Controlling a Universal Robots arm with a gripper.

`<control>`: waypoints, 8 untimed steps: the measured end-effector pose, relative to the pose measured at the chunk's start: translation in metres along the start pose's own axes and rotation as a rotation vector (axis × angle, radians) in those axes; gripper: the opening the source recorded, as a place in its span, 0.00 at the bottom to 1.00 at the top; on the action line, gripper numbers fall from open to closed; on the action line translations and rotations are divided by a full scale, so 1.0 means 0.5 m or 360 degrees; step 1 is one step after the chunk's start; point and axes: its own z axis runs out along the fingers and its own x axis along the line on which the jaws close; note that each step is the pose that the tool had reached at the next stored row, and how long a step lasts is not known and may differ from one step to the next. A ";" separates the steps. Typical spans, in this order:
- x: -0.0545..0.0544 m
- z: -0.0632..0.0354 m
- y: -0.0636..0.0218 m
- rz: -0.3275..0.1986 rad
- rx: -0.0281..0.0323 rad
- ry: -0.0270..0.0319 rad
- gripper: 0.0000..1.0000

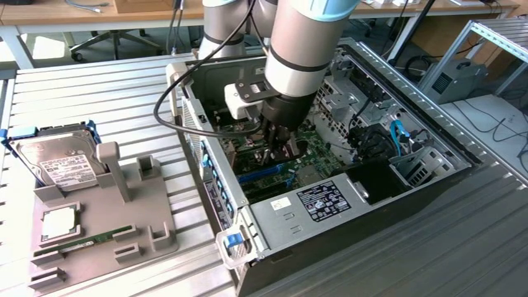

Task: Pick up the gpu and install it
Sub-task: 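Insert the gpu into the slot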

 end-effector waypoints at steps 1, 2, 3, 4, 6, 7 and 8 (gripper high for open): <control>0.000 0.000 0.002 0.0000 0.00001 0.00000 0.27; 0.000 0.000 0.004 0.0000 0.00001 0.00001 0.27; 0.000 0.000 0.005 0.0000 0.00000 0.00002 0.27; -0.001 0.001 0.006 0.0000 0.00002 -0.00002 0.27; -0.002 0.001 0.008 0.0000 0.00000 0.00001 0.27; -0.003 0.001 0.008 0.0000 0.00000 0.00002 0.27; -0.003 0.003 0.011 0.0000 0.00001 0.00000 0.27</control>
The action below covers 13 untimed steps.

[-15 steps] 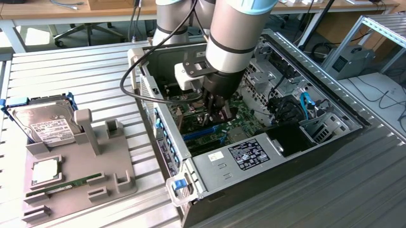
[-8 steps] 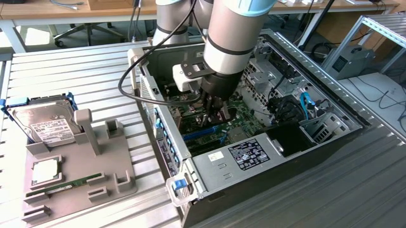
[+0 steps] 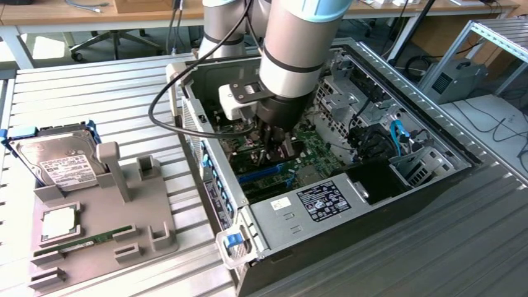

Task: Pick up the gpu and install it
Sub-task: 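Insert the gpu into the slot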

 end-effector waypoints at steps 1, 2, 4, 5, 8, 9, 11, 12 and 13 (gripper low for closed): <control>0.000 0.001 0.003 0.0000 -0.00001 0.00003 0.27; 0.000 0.002 0.005 0.0000 -0.00001 0.00003 0.27; 0.000 0.003 0.009 0.0000 0.00001 0.00000 0.27; 0.000 0.004 0.011 0.0000 -0.00001 0.00002 0.27; 0.001 0.005 0.013 0.0000 -0.00001 0.00003 0.27; 0.001 0.005 0.014 0.0000 0.00000 0.00002 0.27; 0.001 0.007 0.016 0.0000 0.00002 -0.00003 0.27; 0.001 0.009 0.016 0.0000 0.00001 -0.00003 0.27; 0.001 0.009 0.016 0.0000 0.00000 -0.00001 0.27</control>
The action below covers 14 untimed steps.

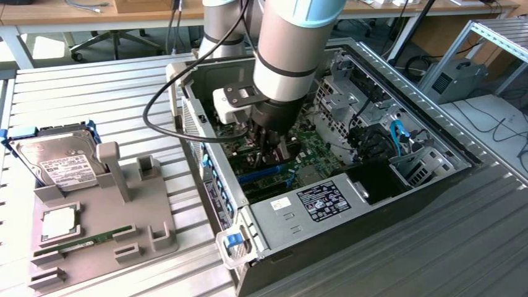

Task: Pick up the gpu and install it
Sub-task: 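Insert the gpu into the slot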

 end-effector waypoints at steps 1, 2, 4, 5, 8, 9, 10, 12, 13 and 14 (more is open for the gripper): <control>0.000 0.001 0.000 0.0000 -0.00001 0.00001 0.27; 0.000 0.003 0.000 0.0000 0.00000 0.00000 0.27; 0.000 0.006 0.000 0.0000 -0.00001 0.00002 0.27; 0.001 0.007 0.000 0.0000 0.00000 0.00001 0.27; 0.001 0.011 0.000 0.0000 0.00000 0.00001 0.27; 0.001 0.012 0.000 0.0000 0.00000 0.00001 0.27; 0.001 0.013 0.000 0.0000 0.00000 0.00001 0.27; 0.001 0.015 0.001 0.0000 -0.00001 0.00003 0.27; 0.001 0.015 0.001 0.0000 -0.00001 0.00005 0.27; 0.000 0.016 0.001 0.0000 0.00000 0.00002 0.27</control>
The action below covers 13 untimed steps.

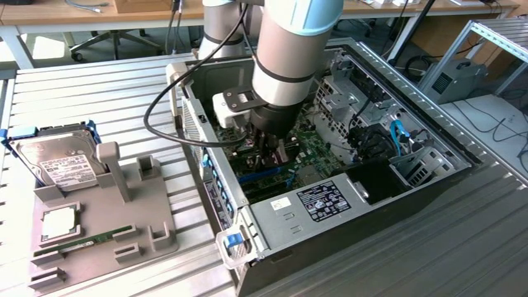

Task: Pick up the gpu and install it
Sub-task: 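Insert the gpu into the slot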

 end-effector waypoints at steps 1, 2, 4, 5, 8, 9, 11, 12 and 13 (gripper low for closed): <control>-0.001 0.000 0.000 0.0000 0.00000 0.00000 0.27; -0.002 0.001 0.000 0.0000 0.00000 0.00002 0.27; -0.004 0.001 0.000 0.0002 0.00001 0.00014 0.27; -0.006 0.002 0.000 0.0004 0.00002 0.00047 0.27; -0.008 0.002 0.000 0.0012 0.00013 0.00151 0.27; -0.008 0.002 0.000 0.0012 0.00012 0.00161 0.27; -0.008 0.002 -0.001 0.0012 0.00015 0.00211 0.27; -0.009 0.002 -0.003 0.0012 0.00018 0.00490 0.27; -0.013 0.004 -0.010 0.0014 -0.00027 0.00493 0.27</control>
